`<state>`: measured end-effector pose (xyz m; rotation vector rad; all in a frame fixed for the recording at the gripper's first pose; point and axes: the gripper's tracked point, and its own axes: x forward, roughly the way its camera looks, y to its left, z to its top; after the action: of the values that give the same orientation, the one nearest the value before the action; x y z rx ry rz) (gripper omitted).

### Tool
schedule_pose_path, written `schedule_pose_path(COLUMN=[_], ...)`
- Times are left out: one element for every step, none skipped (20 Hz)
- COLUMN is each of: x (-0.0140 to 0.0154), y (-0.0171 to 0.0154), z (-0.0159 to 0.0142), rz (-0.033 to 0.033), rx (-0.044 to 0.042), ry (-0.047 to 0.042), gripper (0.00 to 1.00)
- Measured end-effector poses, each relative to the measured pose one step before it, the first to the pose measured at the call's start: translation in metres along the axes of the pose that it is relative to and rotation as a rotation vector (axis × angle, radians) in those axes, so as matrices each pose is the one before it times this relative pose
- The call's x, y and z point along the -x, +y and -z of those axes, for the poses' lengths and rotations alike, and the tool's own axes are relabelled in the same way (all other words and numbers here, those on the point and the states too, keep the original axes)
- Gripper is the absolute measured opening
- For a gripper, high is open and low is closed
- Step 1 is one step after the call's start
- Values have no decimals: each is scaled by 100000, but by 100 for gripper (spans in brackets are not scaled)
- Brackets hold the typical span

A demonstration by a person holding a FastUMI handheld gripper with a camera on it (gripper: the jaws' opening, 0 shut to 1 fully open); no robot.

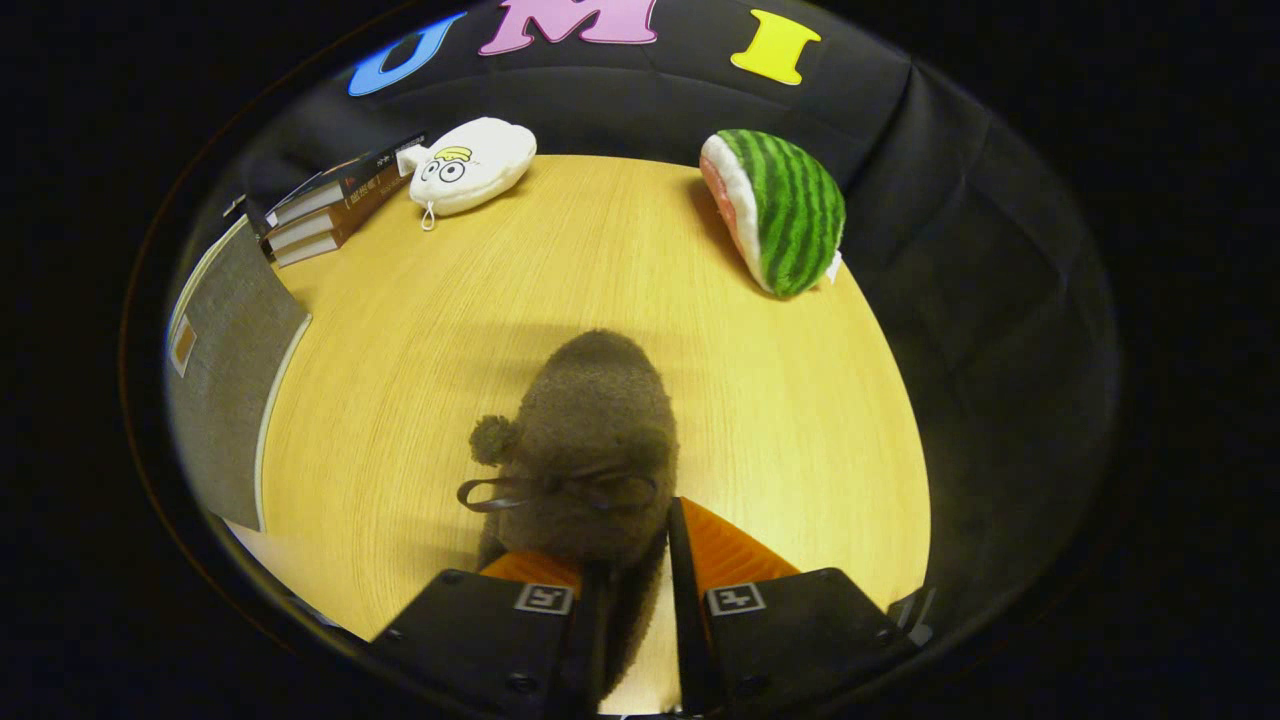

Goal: Open the storage box then place both shoes into the box .Put the left shoe in first, then the right shoe, with the right side of both shoes facing outward in a uniform manner.

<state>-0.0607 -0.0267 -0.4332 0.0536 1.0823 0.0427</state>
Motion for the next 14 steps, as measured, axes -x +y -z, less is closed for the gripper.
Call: schedule_pose_path(x=[73, 426, 436, 794, 684, 1014, 1145, 1240, 1461, 1571, 1378, 1468, 1161, 1177], y=[-398, 196, 162, 332, 94, 201, 185, 397, 479, 932, 1434, 1593, 1784, 1849], z=[-119, -123, -208, -392, -266, -695, -921, -1013, -1035, -1136, -1312, -1260, -1094, -1032], rz=[2637, -438, -850, -979, -15, 251, 465, 202, -164, -1258, -2356, -3190, -3433, -3360], rx=[-1251, -2457, -2109, -1846, -643, -486, -751, -989, -1286, -1512, -1708, -1855, -1675, -1346], ry=[-673, -47, -423, -594, -326, -928, -1181, -1260, -860, -1075, -1660, -1822, -1623, -1244], gripper=[24, 15, 12, 10, 9, 10, 9, 9, 9, 9, 10, 10, 10, 10])
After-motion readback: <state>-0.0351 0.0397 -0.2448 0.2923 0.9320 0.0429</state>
